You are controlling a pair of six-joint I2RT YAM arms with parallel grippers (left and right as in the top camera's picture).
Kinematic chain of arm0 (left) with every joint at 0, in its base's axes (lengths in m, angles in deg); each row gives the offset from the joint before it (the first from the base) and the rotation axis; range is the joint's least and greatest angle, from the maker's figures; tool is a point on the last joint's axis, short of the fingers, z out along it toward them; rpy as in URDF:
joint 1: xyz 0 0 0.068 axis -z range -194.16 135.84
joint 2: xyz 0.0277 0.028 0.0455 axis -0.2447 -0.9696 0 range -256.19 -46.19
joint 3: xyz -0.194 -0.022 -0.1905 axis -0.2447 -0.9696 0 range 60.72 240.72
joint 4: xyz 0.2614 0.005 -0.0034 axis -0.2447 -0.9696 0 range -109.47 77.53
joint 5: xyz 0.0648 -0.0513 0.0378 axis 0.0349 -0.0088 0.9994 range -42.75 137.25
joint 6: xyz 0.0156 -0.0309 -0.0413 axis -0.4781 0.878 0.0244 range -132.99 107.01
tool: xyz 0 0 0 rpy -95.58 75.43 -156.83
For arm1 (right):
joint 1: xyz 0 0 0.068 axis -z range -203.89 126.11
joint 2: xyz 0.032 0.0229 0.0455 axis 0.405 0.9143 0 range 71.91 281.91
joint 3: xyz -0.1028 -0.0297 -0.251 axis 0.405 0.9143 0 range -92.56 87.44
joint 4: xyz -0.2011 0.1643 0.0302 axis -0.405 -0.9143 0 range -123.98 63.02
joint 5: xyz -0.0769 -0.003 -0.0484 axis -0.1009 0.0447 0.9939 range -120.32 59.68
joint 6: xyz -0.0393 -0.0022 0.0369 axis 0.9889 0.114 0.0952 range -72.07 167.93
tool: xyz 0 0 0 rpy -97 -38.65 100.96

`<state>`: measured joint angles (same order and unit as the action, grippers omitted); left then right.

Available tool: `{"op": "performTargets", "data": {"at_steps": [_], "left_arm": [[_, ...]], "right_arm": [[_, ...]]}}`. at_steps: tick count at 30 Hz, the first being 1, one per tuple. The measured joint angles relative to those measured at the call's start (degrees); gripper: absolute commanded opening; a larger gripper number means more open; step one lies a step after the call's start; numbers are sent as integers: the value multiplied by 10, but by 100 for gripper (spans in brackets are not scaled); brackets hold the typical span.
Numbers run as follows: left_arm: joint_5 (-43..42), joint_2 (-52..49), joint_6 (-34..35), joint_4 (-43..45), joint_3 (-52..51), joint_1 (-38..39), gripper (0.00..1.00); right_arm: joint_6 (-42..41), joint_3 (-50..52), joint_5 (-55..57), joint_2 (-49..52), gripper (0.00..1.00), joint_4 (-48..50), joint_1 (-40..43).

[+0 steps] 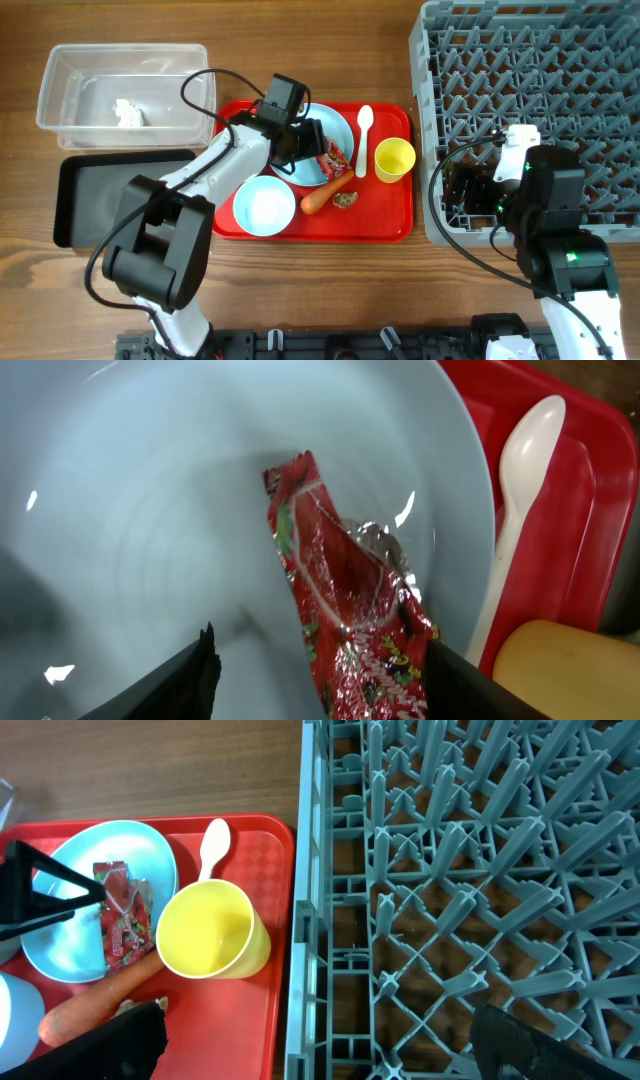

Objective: Sort waste into correct bins and load items into the dishwasher rack
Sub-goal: 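Return the left gripper to the plate and grasp the red wrapper, then carry the red wrapper left and drop it into the clear bin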

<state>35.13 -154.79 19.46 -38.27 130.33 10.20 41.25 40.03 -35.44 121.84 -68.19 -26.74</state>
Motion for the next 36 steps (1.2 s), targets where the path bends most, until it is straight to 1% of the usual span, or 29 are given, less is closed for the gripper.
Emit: {"op": "performTargets", "data": {"at_steps": [3, 7, 10, 12, 13, 14, 15, 16, 24, 28, 31, 36], "left_arm": [[0, -4, 3, 10, 0, 4, 60], [-2, -10, 5, 13, 0, 15, 61], [-3, -21, 5, 14, 0, 20, 59], [-6, -32, 5, 17, 0, 23, 44], [-7, -32, 9, 20, 0, 23, 34], [-7, -32, 10, 23, 0, 23, 20], [-7, -34, 10, 25, 0, 23, 13], [-7, -35, 13, 28, 0, 23, 4], [-9, -37, 7, 47, 0, 19, 4], [-8, -24, -17, 42, -1, -2, 4], [-4, 15, -30, 35, -2, -26, 4], [18, 129, -39, 33, -2, -85, 4]], "right_arm": [[0, 0, 0, 0, 100, 0, 0], [0, 0, 0, 0, 100, 0, 0], [0, 0, 0, 0, 100, 0, 0], [0, 0, 0, 0, 100, 0, 0], [0, 0, 0, 0, 100, 0, 0], [0, 0, 0, 0, 100, -1, 0], [0, 0, 0, 0, 100, 0, 0], [0, 0, 0, 0, 100, -1, 0], [0, 0, 0, 0, 100, -4, 0], [0, 0, 0, 0, 100, -4, 0], [0, 0, 0, 0, 100, -4, 0], [0, 0, 0, 2, 100, -4, 0]]}}
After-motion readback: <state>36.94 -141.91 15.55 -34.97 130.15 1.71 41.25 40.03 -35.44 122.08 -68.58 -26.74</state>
